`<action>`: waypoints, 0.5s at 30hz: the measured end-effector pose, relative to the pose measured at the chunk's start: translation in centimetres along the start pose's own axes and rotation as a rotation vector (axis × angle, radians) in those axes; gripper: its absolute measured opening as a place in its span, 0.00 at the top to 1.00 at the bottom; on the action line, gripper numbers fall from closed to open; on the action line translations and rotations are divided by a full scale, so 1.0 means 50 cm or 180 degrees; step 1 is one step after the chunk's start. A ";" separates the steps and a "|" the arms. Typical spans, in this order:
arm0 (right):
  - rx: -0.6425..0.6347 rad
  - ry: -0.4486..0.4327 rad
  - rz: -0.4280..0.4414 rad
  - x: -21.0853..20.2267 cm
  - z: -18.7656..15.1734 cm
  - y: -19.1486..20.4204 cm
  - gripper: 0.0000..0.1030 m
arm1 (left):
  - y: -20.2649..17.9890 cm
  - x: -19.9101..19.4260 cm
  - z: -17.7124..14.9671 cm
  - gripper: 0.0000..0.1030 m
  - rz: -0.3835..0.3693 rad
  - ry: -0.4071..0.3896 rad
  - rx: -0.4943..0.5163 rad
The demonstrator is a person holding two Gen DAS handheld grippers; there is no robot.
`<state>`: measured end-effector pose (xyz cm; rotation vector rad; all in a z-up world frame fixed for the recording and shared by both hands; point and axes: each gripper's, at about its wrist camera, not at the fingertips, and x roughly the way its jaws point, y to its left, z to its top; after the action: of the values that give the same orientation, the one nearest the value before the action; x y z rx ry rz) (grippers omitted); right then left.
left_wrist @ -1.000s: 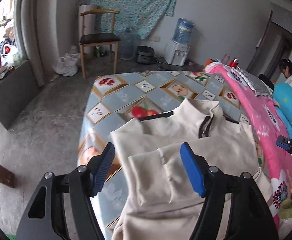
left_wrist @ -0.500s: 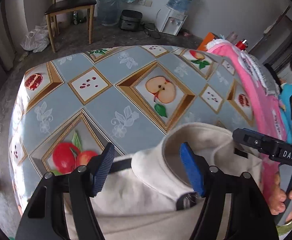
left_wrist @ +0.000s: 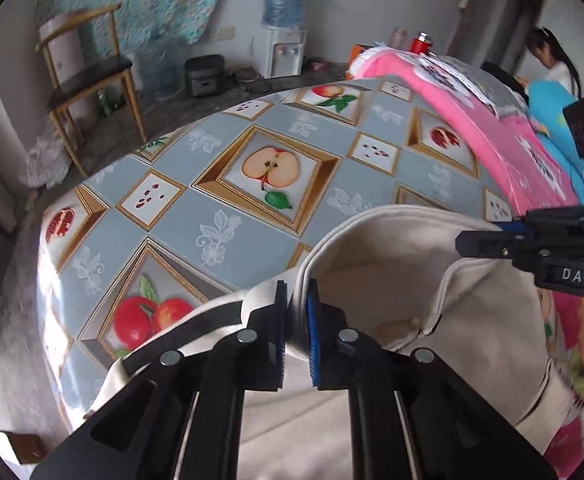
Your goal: Fold large clothes
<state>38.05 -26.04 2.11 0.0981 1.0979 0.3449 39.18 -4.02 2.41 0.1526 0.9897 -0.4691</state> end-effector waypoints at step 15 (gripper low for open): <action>-0.0820 0.0124 -0.0444 0.052 -0.154 0.064 0.88 | 0.038 -0.105 -0.146 0.45 -0.0841 -0.0368 -0.0409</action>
<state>31.58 -22.91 -2.85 -0.2136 1.0838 0.3611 32.02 1.76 2.61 -0.1215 0.9271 -0.6463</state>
